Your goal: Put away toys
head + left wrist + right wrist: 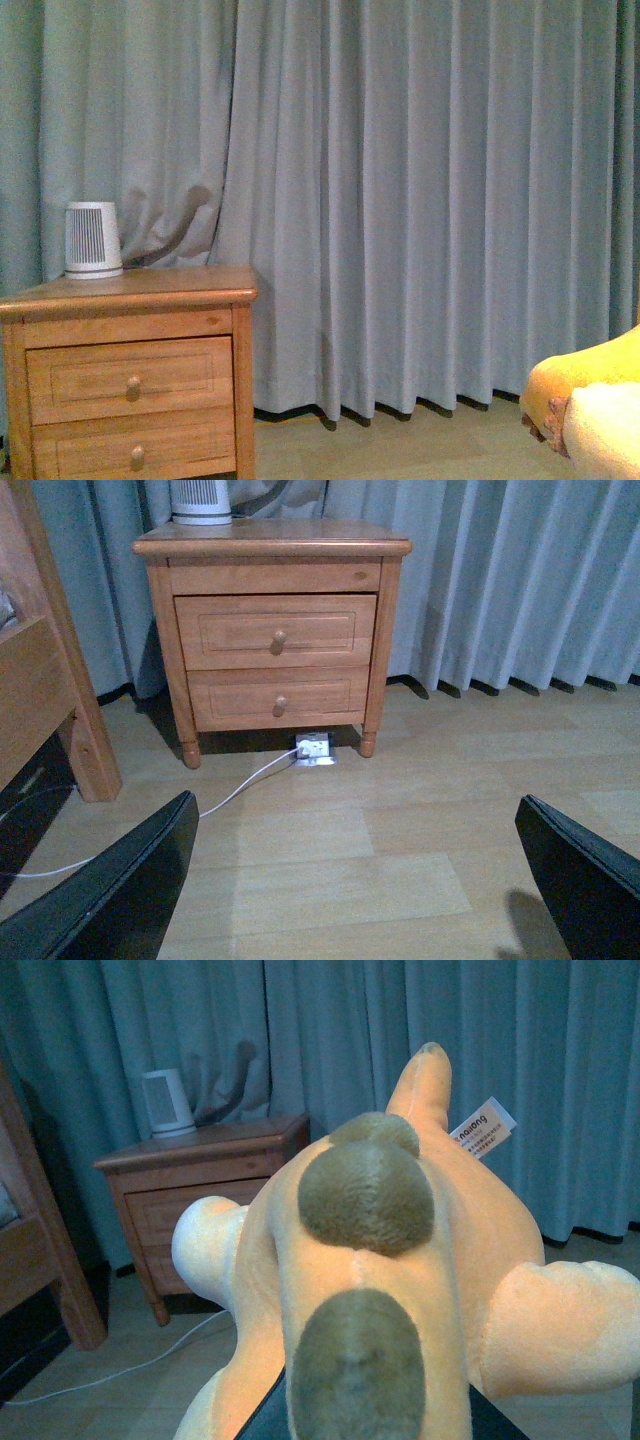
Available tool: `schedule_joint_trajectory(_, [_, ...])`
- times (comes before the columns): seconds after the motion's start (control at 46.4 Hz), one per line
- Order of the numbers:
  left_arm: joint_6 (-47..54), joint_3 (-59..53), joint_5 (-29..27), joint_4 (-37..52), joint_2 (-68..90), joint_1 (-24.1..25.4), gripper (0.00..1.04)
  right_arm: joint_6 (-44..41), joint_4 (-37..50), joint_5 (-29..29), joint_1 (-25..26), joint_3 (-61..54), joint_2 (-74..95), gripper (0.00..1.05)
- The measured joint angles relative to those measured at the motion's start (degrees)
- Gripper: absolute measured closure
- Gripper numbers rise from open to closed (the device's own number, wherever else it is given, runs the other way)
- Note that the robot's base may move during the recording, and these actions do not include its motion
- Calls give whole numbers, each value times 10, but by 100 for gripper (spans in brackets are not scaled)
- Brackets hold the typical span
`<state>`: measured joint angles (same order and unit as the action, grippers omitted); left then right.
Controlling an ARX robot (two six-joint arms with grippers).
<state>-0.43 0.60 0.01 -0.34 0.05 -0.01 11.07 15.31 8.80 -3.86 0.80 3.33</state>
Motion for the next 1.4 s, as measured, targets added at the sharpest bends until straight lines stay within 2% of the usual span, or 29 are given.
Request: schedule_joint_trajectory(1.401, [0, 0, 0, 0, 0, 0, 6, 0, 0, 0, 0, 0, 0, 97])
